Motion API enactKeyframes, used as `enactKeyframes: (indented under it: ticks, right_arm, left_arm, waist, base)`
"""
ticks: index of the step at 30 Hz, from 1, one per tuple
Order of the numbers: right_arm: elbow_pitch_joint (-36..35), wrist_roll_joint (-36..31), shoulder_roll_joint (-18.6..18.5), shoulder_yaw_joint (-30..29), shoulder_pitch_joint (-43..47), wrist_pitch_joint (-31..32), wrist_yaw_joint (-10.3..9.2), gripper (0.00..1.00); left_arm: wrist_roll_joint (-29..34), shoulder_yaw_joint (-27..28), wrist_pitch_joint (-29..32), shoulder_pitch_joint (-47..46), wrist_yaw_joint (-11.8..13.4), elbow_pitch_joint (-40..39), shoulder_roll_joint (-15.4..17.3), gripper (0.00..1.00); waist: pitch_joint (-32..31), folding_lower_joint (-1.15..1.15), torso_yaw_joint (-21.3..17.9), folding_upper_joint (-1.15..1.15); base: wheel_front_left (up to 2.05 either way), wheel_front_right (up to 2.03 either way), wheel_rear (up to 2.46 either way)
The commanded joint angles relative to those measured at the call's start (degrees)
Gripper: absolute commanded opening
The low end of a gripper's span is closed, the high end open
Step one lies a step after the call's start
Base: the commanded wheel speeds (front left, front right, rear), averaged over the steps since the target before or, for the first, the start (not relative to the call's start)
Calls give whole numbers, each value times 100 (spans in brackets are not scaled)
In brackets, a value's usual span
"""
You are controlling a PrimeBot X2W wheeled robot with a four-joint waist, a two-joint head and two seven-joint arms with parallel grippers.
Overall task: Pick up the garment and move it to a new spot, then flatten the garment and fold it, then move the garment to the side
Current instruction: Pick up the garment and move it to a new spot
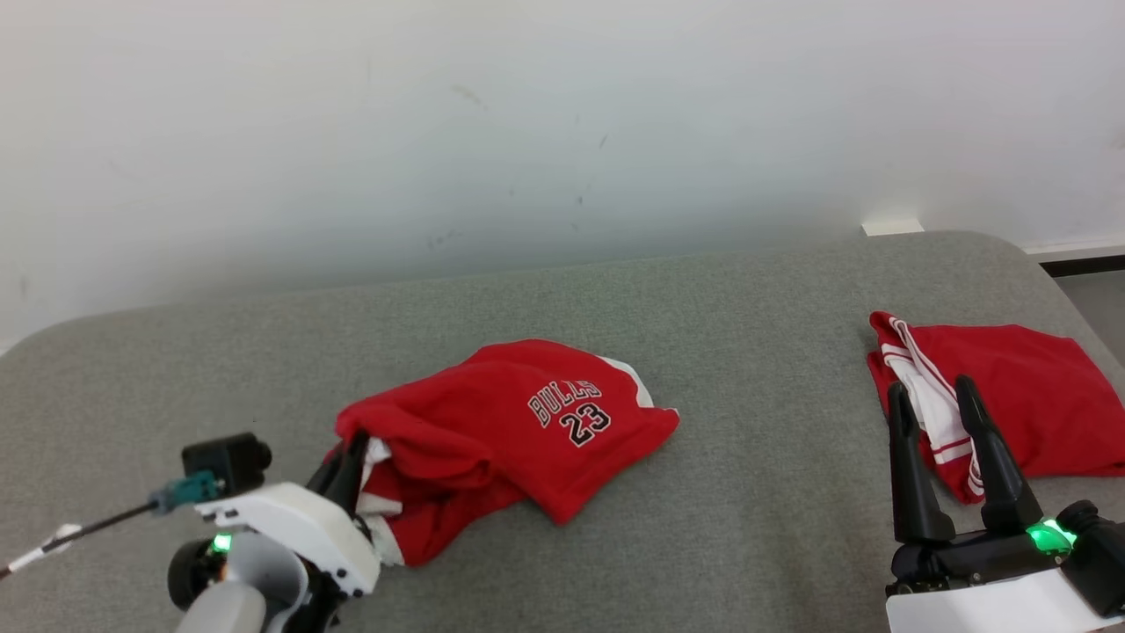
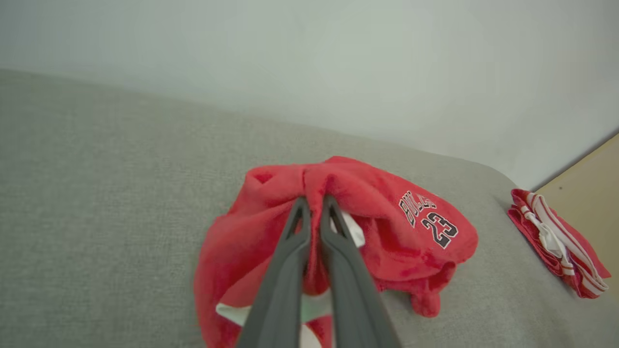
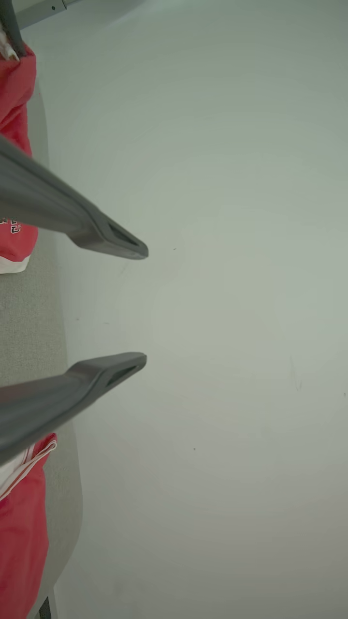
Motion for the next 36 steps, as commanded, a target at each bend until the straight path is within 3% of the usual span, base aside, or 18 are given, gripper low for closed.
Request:
enactKeyframes:
  ticks: [1, 2, 3, 8, 12, 17, 23, 30, 36]
  right_arm:
    - [13, -24, -24, 7, -22, -16, -14, 100]
    - [27, -21, -24, 30, -27, -16, -14, 100]
    - [43, -21, -32, 58, -37, -16, -14, 100]
    - [134, -38, -90, 168, -64, -15, -14, 100]
    - [160, -55, -119, 221, -32, -15, -14, 100]
    - [149, -72, -144, 229, 55, -16, -15, 100]
    - [111, -103, -163, 217, 139, -15, -14, 100]
    - [206, -156, -206, 368, 289, -15, -14, 100]
    - [365, -208, -213, 568, 267, -16, -14, 100]
  left_arm:
    - [44, -11, -213, 130, -37, 230, -47, 45]
    - [71, -44, -328, 171, -83, 385, -83, 80]
    - [106, -70, -458, 183, -131, 526, -106, 100]
    - [209, -201, -1046, 131, -342, 958, -247, 100]
    - [432, -288, -1448, 41, -315, 949, -162, 100]
    - [802, -343, -1757, 185, -69, 481, 14, 100]
    - [1092, -84, -1995, 733, 411, -505, 86, 100]
    - [1978, 494, -2029, 1729, 628, -1972, -302, 100]
    - [2469, 832, -2031, 2207, 408, -2209, -731, 100]
  waist:
    - [14, 1, 34, -1]
    - [14, 1, 54, -1]
    - [14, 1, 70, -1]
    - [-11, 1, 173, -1]
    - [-62, 1, 246, -1]
    - [-122, 1, 327, -1]
    - [-137, 1, 376, -1]
    - [0, 1, 411, -1]
    - [83, 1, 409, -1]
  base:
    - [0, 0, 0]
    - [0, 0, 0]
    - [0, 0, 0]
    - [0, 0, 0]
    - [0, 0, 0]
    - [0, 0, 0]
    - [0, 0, 0]
    - [0, 0, 0]
    - [0, 0, 0]
